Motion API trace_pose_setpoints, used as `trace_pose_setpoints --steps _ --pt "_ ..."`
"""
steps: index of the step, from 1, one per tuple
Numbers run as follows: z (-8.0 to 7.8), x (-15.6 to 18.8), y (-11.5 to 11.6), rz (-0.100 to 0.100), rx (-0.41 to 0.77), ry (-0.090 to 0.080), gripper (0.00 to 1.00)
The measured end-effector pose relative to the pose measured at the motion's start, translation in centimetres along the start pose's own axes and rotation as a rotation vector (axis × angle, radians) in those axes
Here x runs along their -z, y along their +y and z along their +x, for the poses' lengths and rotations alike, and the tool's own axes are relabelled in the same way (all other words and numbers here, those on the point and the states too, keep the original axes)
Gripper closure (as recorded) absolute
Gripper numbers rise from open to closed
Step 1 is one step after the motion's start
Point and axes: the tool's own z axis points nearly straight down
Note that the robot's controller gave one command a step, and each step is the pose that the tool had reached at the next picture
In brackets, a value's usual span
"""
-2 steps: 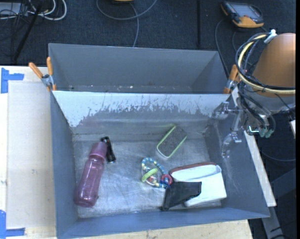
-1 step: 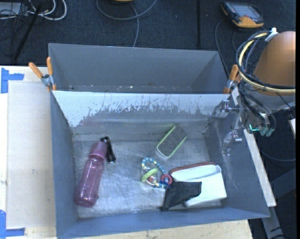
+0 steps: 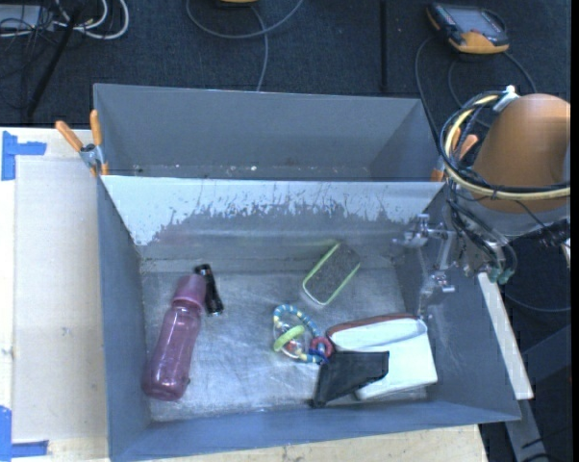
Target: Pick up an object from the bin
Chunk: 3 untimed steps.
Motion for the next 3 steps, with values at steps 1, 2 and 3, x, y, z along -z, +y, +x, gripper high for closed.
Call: trace_pose_setpoints --steps 1,2,3 --pt "1.4 -5.8 0.6 -0.001 0.157 0.004 0.00" --pt "6.2 -6.7 3.9 -0.007 0.346 0.017 0.00" --pt "7.9 -6.9 3.9 -0.002 0.383 0.001 0.00"
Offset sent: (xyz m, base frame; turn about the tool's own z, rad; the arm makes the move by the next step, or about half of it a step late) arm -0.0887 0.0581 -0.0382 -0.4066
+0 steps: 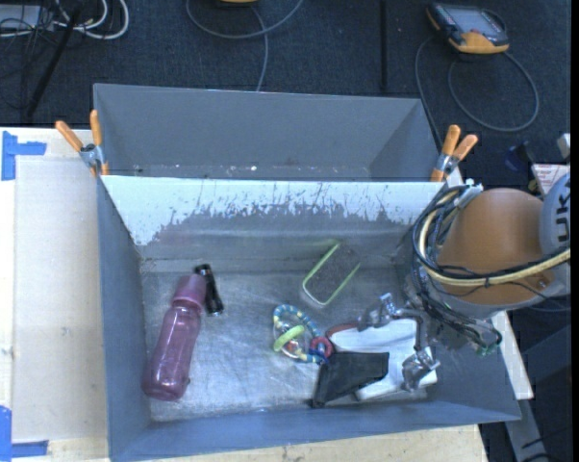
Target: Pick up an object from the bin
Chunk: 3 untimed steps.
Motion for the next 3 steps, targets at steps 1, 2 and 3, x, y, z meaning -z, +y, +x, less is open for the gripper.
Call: trace_pose_setpoints --steps 1,2,3 --pt "0.1 -2.9 -1.4 -0.005 0.071 0.008 0.00" --pt "0.0 -3.6 0.6 -0.004 0.282 0.008 0.00" --pt "0.3 -4.2 2.3 0.011 -0.048 -0.004 1.00"
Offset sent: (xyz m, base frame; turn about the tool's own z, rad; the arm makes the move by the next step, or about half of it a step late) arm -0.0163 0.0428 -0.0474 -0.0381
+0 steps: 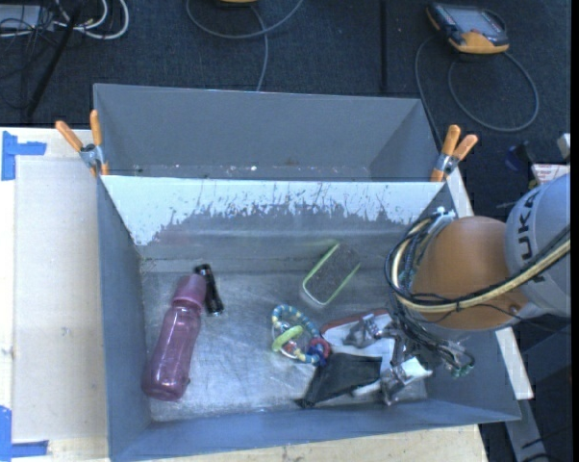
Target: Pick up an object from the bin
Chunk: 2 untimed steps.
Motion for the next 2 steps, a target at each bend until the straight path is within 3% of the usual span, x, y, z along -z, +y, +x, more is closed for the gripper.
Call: trace_pose_setpoints --steps 1,2 --pt "0.0 0.0 0.0 0.000 0.000 0.000 1.00" --pt "-1.3 3.5 -0.4 -0.016 0.003 0.016 1.00"
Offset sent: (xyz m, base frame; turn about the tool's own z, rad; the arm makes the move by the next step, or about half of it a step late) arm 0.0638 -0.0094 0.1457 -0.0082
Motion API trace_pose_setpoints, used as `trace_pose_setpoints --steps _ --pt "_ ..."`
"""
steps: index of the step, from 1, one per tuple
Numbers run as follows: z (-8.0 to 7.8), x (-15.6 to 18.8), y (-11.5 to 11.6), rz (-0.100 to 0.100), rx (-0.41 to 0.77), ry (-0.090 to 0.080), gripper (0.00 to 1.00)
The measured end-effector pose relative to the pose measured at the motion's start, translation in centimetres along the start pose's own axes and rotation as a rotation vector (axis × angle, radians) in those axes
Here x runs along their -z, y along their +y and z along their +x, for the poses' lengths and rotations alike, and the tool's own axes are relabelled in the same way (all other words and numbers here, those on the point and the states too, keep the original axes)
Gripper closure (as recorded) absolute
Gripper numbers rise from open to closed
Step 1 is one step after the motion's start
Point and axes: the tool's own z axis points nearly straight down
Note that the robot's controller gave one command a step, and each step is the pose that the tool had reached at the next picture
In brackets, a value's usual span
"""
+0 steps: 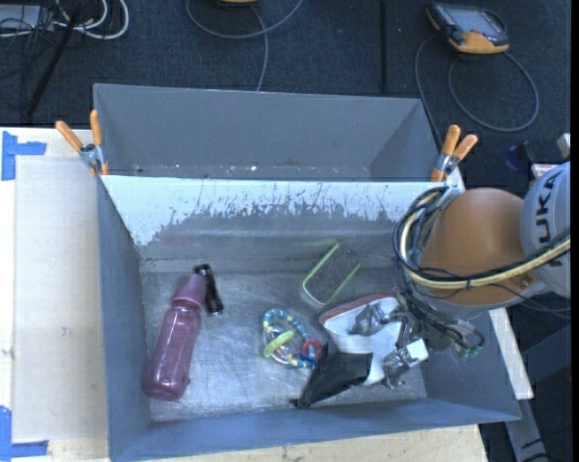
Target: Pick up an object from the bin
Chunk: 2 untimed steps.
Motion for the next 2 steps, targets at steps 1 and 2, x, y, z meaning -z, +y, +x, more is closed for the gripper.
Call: trace_pose_setpoints --steps 1,2 --pt "2.41 15.06 0.05 0.004 -0.005 -0.007 1.00" --pt "2.42 15.06 0.05 0.004 -0.005 -0.006 1.00"
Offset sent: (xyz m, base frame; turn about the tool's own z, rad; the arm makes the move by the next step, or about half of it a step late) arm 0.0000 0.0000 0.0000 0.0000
